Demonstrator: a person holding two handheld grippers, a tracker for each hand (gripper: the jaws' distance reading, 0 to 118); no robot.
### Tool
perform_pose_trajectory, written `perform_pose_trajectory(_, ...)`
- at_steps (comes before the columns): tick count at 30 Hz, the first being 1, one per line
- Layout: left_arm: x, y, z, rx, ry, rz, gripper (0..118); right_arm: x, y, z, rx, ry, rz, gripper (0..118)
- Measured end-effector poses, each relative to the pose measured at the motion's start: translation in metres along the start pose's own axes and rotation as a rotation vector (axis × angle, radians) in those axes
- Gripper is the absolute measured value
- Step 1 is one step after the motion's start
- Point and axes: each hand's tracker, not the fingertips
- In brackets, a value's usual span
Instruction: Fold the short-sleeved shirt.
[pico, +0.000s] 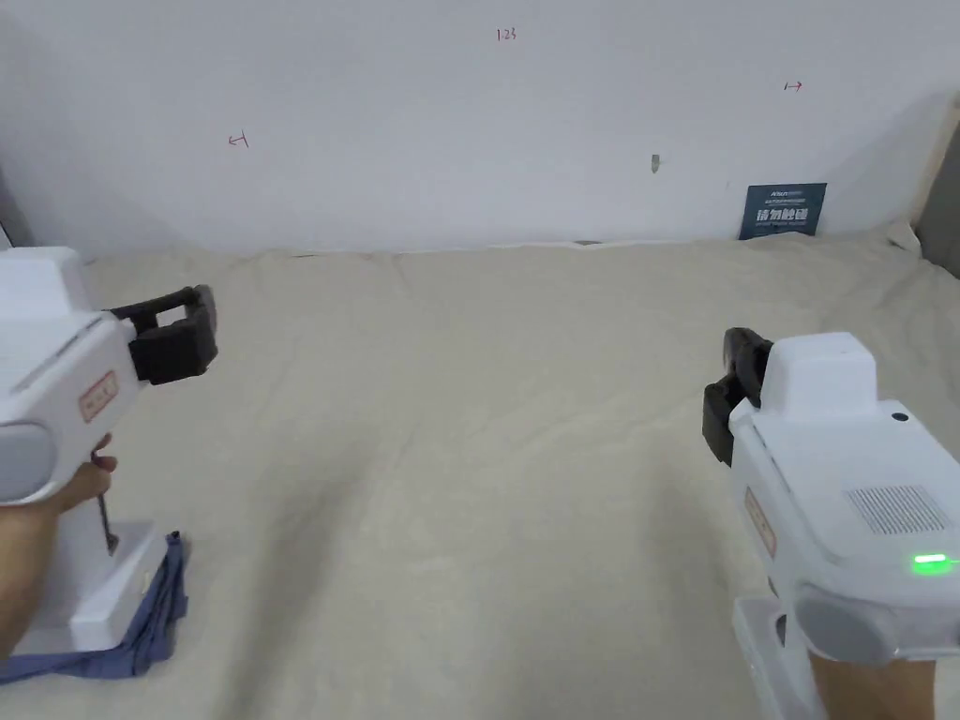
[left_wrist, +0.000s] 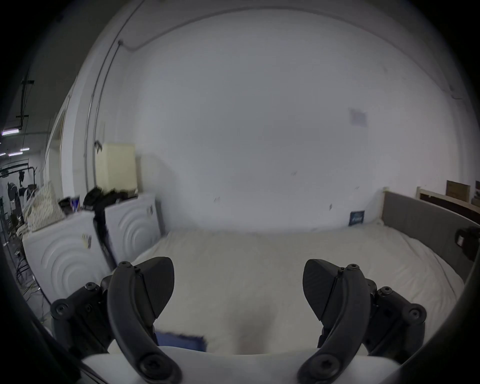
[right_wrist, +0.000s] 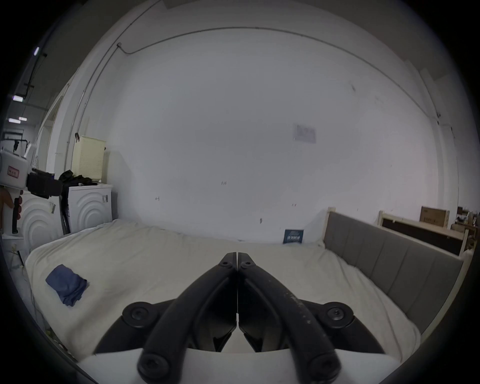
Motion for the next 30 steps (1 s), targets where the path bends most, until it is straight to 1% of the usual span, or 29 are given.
perform_pose_trajectory(4, 0.046, -0.006, 0.000, 0.106, -0.056, 0.003, 105, 0.011, 0.009, 0.013, 0.038, -0.013, 0.017, 3)
perform_pose_trajectory(7, 0.078, -0.018, 0.003, 0.178, -0.045, -0.001, 104, 0.018, 0.013, 0.020, 0.063, -0.029, 0.023, 3)
perform_pose_trajectory(10, 0.096, -0.035, 0.001, 0.200, -0.068, 0.040, 104, 0.024, 0.015, 0.025, 0.081, -0.046, 0.036, 3)
perform_pose_trajectory(14, 0.117, -0.049, 0.001, 0.192, -0.087, 0.037, 102, 0.031, 0.015, 0.030, 0.093, -0.052, 0.038, 3)
perform_pose_trajectory(15, 0.120, -0.052, 0.001, 0.193, -0.092, 0.033, 95, 0.032, 0.016, 0.031, 0.096, -0.056, 0.040, 3)
perform_pose_trajectory(16, 0.126, -0.054, 0.003, 0.197, -0.098, 0.029, 85, 0.033, 0.016, 0.032, 0.099, -0.058, 0.038, 3)
perform_pose_trajectory(17, 0.129, -0.055, 0.003, 0.196, -0.106, 0.014, 72, 0.034, 0.015, 0.033, 0.103, -0.059, 0.035, 3)
perform_pose_trajectory(19, 0.132, -0.060, 0.003, 0.195, -0.123, 0.002, 13, 0.036, 0.014, 0.035, 0.107, -0.063, 0.033, 3)
perform_pose_trajectory(20, 0.136, -0.061, 0.004, 0.193, -0.127, 0.000, 1, 0.036, 0.014, 0.035, 0.108, -0.066, 0.035, 3)
perform_pose_trajectory(22, 0.136, -0.064, 0.005, 0.198, -0.131, 0.005, 0, 0.037, 0.013, 0.036, 0.105, -0.066, 0.037, 3)
perform_pose_trajectory(24, 0.136, -0.063, 0.004, 0.186, -0.178, 0.002, 0, 0.036, 0.012, 0.036, 0.104, -0.065, 0.036, 3)
perform_pose_trajectory(27, 0.137, -0.063, 0.005, 0.180, -0.157, -0.018, 0, 0.036, 0.012, 0.037, 0.102, -0.061, 0.027, 3)
perform_pose_trajectory(30, 0.138, -0.065, 0.006, 0.170, -0.162, 0.011, 0, 0.035, 0.012, 0.036, 0.102, -0.061, 0.029, 3)
